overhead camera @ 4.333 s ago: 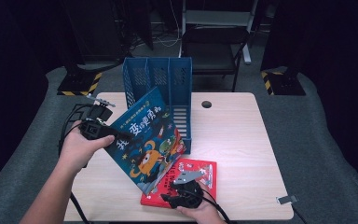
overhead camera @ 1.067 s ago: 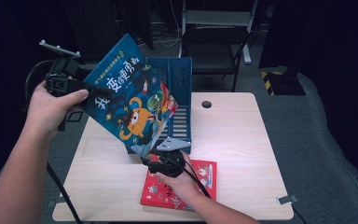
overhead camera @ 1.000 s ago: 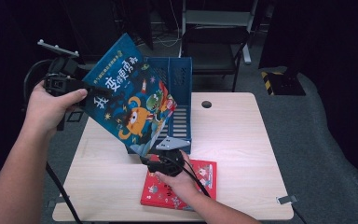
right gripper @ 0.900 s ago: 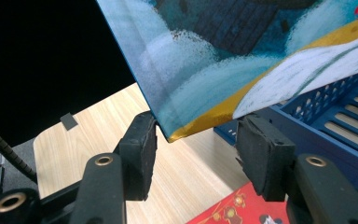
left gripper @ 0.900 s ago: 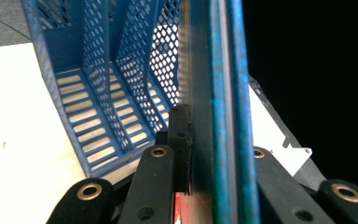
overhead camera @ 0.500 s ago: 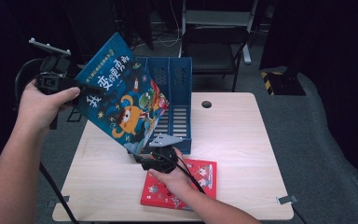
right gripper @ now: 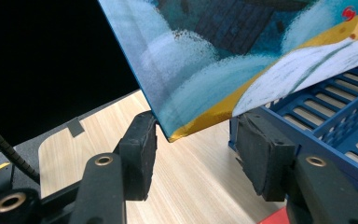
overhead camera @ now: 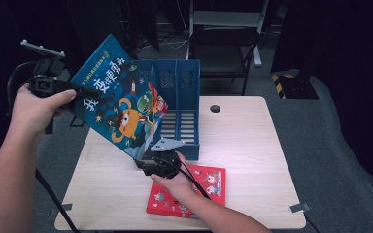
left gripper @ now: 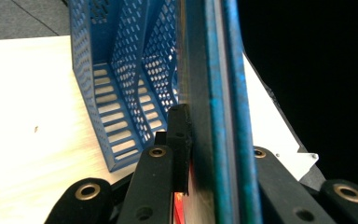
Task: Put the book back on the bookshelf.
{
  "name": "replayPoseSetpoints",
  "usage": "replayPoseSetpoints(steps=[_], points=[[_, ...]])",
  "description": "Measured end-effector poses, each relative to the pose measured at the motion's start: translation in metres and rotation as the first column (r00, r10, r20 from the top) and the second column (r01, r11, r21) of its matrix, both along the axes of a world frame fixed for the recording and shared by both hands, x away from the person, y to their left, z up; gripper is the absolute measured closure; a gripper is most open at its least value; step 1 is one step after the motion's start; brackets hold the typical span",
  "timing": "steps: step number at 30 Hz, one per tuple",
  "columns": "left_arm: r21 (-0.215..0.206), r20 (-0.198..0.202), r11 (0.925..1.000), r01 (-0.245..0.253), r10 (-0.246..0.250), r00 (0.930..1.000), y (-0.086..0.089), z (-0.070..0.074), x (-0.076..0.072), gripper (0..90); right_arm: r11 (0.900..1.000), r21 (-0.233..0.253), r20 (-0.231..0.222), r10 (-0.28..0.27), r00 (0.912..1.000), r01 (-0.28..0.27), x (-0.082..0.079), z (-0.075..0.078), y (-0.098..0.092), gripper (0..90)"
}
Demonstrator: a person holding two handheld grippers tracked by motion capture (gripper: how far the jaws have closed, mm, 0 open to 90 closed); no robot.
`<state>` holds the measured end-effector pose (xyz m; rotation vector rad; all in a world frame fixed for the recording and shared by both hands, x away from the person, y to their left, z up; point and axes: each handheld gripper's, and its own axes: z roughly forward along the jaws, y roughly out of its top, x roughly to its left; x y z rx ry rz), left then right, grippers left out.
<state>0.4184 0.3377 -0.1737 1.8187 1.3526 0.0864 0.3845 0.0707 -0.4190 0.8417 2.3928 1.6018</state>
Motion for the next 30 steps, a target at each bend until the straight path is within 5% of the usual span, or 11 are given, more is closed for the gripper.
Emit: replayPoseSetpoints(steps=[30], points=[[-0.041, -0.016, 0.9937, -0.105, 0.104, 0.9944, 0.043, -0.005, -0.003, 80.2, 1.000, 0.022, -0.001, 0.015, 0.9999, -0.015, 0.012, 0.007, 0.022, 48.4]])
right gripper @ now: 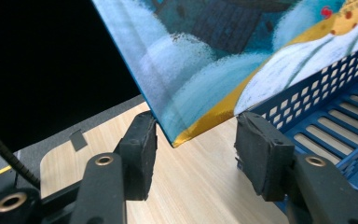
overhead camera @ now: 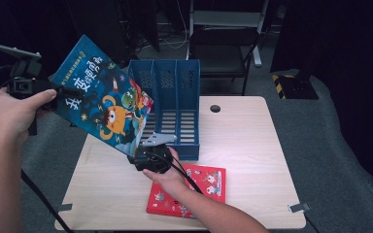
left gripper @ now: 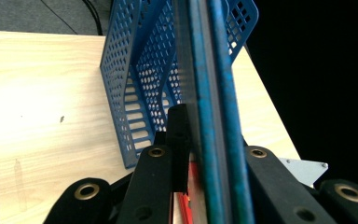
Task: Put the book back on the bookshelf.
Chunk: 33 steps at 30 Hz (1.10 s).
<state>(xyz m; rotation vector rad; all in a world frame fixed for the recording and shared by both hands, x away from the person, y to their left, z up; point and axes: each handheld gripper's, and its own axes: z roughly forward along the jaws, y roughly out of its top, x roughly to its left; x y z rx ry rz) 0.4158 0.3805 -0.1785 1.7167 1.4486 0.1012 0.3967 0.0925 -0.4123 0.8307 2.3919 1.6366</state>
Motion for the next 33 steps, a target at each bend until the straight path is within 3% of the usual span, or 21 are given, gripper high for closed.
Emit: replayPoseSetpoints(steps=[6, 19, 33], points=[[-0.007, 0.003, 0.9998, -0.018, 0.018, 0.9998, 0.000, -0.002, 0.003, 80.5, 1.000, -0.007, 0.003, -0.002, 1.0000, 0.002, 0.007, -0.002, 0.003, 48.5], [-0.010, 0.007, 0.9970, -0.077, 0.077, 0.9970, 0.002, -0.009, 0.008, 80.1, 1.000, 0.012, -0.047, -0.025, 0.9986, 0.025, 0.024, -0.003, 0.003, 49.1], [-0.022, 0.003, 0.9930, -0.116, 0.116, 0.9933, 0.000, -0.016, 0.016, 80.1, 0.999, -0.006, -0.040, -0.048, 0.9981, 0.047, 0.040, -0.007, 0.001, 50.6]])
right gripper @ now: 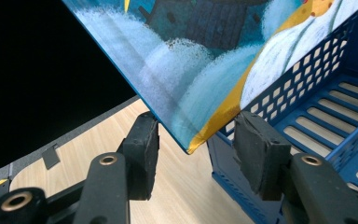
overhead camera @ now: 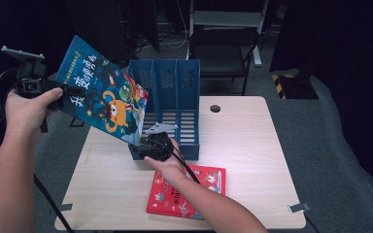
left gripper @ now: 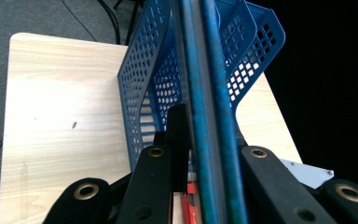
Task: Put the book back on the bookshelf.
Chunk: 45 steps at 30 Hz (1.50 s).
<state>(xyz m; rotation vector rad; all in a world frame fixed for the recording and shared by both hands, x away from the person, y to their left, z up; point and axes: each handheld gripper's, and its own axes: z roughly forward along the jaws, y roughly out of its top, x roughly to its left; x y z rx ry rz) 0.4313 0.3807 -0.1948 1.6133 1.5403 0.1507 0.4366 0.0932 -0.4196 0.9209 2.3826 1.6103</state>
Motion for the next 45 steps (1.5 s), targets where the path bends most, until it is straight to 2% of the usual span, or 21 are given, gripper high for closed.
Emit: replayPoseSetpoints(steps=[8, 20, 22, 31, 32, 36, 42, 43, 45], points=[[0.000, -0.002, 0.9996, -0.028, 0.028, 0.9996, -0.006, -0.003, 0.006, 80.1, 1.000, -0.009, -0.001, -0.024, 0.9997, 0.024, 0.009, -0.003, -0.001, 50.8], [0.016, 0.001, 0.9993, -0.034, 0.034, 0.9994, -0.018, -0.003, 0.012, 80.3, 0.998, -0.025, -0.003, -0.053, 0.9986, 0.053, 0.016, -0.006, -0.001, 50.7], [0.020, -0.012, 0.9994, -0.028, 0.028, 0.9995, -0.020, -0.003, 0.013, 80.5, 0.997, -0.037, 0.018, -0.065, 0.9977, 0.066, 0.019, -0.008, -0.001, 50.6], [0.022, -0.018, 0.9995, -0.025, 0.025, 0.9995, -0.026, -0.004, 0.014, 81.4, 0.992, -0.071, 0.014, -0.103, 0.9946, 0.104, 0.022, -0.009, 0.004, 49.3], [0.026, -0.018, 0.9995, -0.018, 0.019, 0.9997, -0.027, -0.004, 0.014, 81.4, 0.992, -0.077, 0.025, -0.102, 0.9945, 0.103, 0.023, -0.010, 0.004, 48.7], [0.043, -0.023, 0.9990, -0.014, 0.015, 0.9996, -0.031, -0.003, 0.014, 81.5, 0.989, -0.086, 0.016, -0.119, 0.9927, 0.120, 0.024, -0.010, 0.006, 47.4], [0.070, -0.031, 0.9975, -0.008, 0.011, 0.9995, -0.035, -0.004, 0.015, 81.5, 0.986, -0.106, 0.048, -0.128, 0.9907, 0.132, 0.023, -0.010, 0.011, 41.7], [0.062, -0.035, 0.9979, -0.018, 0.021, 0.9992, -0.037, -0.005, 0.015, 81.5, 0.985, -0.110, 0.062, -0.123, 0.9904, 0.130, 0.022, -0.009, 0.012, 41.3], [0.071, -0.040, 0.9974, -0.010, 0.013, 0.9991, -0.037, -0.006, 0.016, 81.6, 0.984, -0.118, 0.075, -0.123, 0.9895, 0.132, 0.021, -0.007, 0.015, 40.7]])
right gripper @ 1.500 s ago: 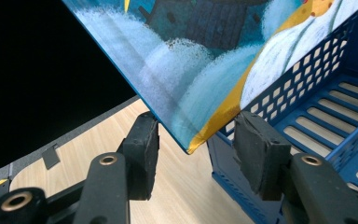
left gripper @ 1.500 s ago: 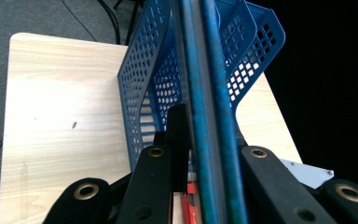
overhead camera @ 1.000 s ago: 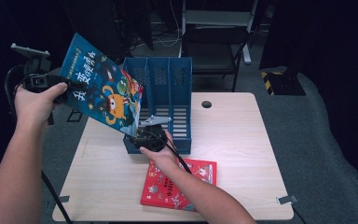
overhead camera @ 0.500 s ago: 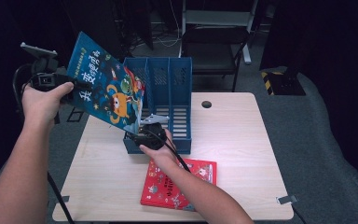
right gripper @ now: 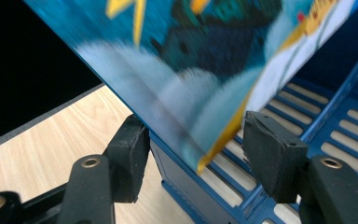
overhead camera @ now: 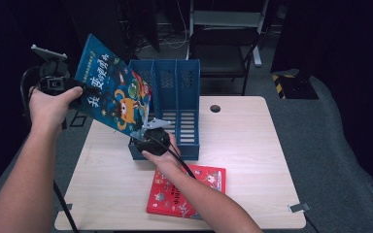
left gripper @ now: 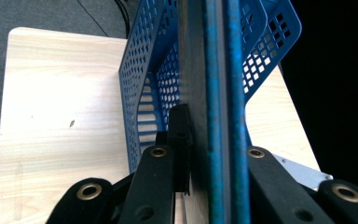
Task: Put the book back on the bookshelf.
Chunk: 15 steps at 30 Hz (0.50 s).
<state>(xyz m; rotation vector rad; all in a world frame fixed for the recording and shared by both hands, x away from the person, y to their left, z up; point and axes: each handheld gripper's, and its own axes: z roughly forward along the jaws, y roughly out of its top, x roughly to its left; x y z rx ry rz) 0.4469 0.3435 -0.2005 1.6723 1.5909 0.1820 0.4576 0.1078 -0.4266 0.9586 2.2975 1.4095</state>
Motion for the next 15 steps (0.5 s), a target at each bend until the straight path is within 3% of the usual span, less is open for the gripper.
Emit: replayPoseSetpoints(steps=[4, 15], points=[[0.013, -0.001, 0.9999, -0.006, 0.006, 1.0000, -0.0020, -0.0003, -0.0001, 81.6, 1.000, -0.019, 0.015, 0.004, 0.9999, -0.004, 0.0016, 0.0021, 0.0031, 40.9], [0.030, -0.014, 0.9995, -0.013, 0.013, 0.9998, -0.0076, -0.0081, 0.0018, 81.5, 1.000, -0.027, -0.015, -0.004, 0.9999, 0.003, 0.0075, -0.0005, 0.0051, 43.1]])
